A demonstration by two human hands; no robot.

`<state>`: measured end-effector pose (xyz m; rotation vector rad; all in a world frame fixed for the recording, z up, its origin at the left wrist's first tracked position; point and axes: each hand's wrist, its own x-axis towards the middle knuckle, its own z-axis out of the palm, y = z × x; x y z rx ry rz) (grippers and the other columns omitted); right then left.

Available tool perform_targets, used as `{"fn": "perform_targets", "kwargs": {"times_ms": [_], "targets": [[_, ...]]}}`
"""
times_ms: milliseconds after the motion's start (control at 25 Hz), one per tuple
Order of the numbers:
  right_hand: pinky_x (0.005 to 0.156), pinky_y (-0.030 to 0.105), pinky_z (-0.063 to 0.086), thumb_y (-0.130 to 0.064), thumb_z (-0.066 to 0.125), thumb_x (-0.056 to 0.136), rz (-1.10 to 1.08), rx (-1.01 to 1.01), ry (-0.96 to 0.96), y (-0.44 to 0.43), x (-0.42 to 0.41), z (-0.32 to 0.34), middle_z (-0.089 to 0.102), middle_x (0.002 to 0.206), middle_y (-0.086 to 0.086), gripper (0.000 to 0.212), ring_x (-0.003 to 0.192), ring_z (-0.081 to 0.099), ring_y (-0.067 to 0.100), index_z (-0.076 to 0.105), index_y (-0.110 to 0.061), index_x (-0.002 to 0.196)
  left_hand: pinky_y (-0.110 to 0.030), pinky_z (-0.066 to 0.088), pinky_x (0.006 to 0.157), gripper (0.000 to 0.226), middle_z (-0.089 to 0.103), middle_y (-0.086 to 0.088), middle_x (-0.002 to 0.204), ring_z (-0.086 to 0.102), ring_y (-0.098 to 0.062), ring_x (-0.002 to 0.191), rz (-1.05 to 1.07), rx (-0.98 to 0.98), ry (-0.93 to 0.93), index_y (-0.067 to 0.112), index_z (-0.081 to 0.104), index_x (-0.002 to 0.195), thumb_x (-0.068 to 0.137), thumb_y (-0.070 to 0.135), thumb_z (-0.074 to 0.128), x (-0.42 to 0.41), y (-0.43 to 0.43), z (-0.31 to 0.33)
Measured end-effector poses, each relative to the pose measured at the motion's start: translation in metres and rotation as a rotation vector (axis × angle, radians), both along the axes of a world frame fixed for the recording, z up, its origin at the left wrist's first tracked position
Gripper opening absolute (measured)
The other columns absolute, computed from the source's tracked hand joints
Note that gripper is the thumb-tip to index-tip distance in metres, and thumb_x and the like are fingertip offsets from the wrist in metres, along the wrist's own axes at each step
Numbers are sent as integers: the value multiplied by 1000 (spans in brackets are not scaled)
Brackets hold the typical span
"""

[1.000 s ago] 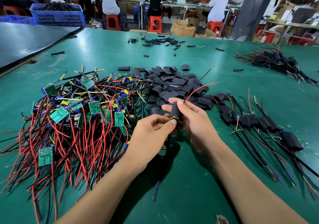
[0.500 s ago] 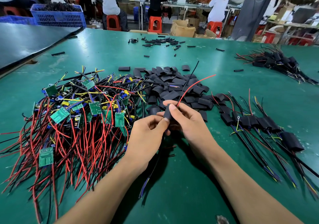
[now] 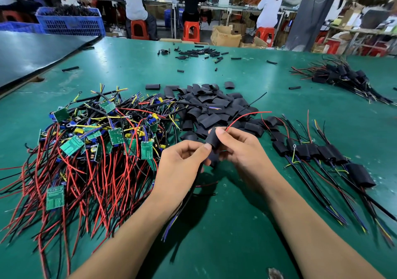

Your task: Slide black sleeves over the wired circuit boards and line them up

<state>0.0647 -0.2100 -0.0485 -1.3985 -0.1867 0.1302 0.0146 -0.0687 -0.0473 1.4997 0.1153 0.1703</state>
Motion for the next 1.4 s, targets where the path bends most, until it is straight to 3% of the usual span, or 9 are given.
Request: {"fn": "perform_targets", "kwargs": {"times_ms": [160, 320, 520, 640, 760, 880, 1240, 1400], "targets": [[54, 24, 45, -18, 63, 97, -144, 57, 30, -1, 6, 1, 64, 67, 4, 21, 53, 53, 13, 69, -11, 79, -13, 46, 53, 3, 75, -1, 78, 65, -10, 65, -4, -51, 18, 15, 73, 89, 90, 14, 70, 1, -1, -2], [50, 21, 50, -16, 60, 98, -217, 190, 94, -7, 12, 5, 66, 67, 6, 22, 51, 57, 12, 64, -9, 78, -25, 56, 65, 22, 75, 4, 101, 75, -20, 78, 8, -116, 53, 21, 65, 114, 92, 21, 68, 3, -1, -5], [51, 21, 49, -18, 60, 99, -200, 183, 92, -7, 13, 5, 66, 70, 6, 19, 53, 55, 13, 64, -9, 82, -25, 46, 51, 22, 76, -6, 90, 64, -21, 53, -45, -103, 56, 18, 62, 110, 90, 17, 70, 3, 1, -7], [53, 22, 51, -17, 62, 98, -194, 174, 87, -5, 12, 5, 67, 69, 5, 18, 54, 56, 14, 65, -11, 81, -25, 46, 47, 36, 75, -6, 85, 64, -20, 51, -99, -145, 57, 19, 56, 116, 86, 16, 75, 3, 2, -5], [56, 24, 54, -17, 62, 98, -202, 176, 96, -6, 12, 5, 68, 68, 3, 19, 55, 59, 14, 63, -12, 79, -26, 46, 43, 57, 74, -12, 95, 62, -24, 48, -184, -143, 75, 26, 48, 128, 82, 10, 77, 3, 0, -4], [54, 23, 53, -17, 61, 98, -167, 175, 103, -9, 12, 7, 66, 66, 2, 17, 55, 58, 13, 62, -11, 83, -24, 42, 40, 54, 75, -12, 94, 56, -22, 41, -145, -141, 47, 20, 50, 127, 82, 4, 76, 4, 0, -6], [60, 27, 53, -15, 64, 97, -97, 54, 25, -6, 6, 5, 68, 72, 2, 13, 58, 57, 14, 69, -12, 85, -23, 38, 39, 51, 77, -8, 91, 53, -19, 39, -173, -94, 31, 24, 48, 129, 87, 6, 72, 3, 3, -8], [54, 23, 47, -11, 62, 97, -137, 123, 26, -6, 8, 5, 62, 74, 3, 12, 53, 52, 14, 70, -15, 104, -26, 45, 42, 55, 75, -2, 89, 60, -24, 43, -104, 68, -13, 41, 51, 130, 87, 14, 74, 1, 2, -6]]}}
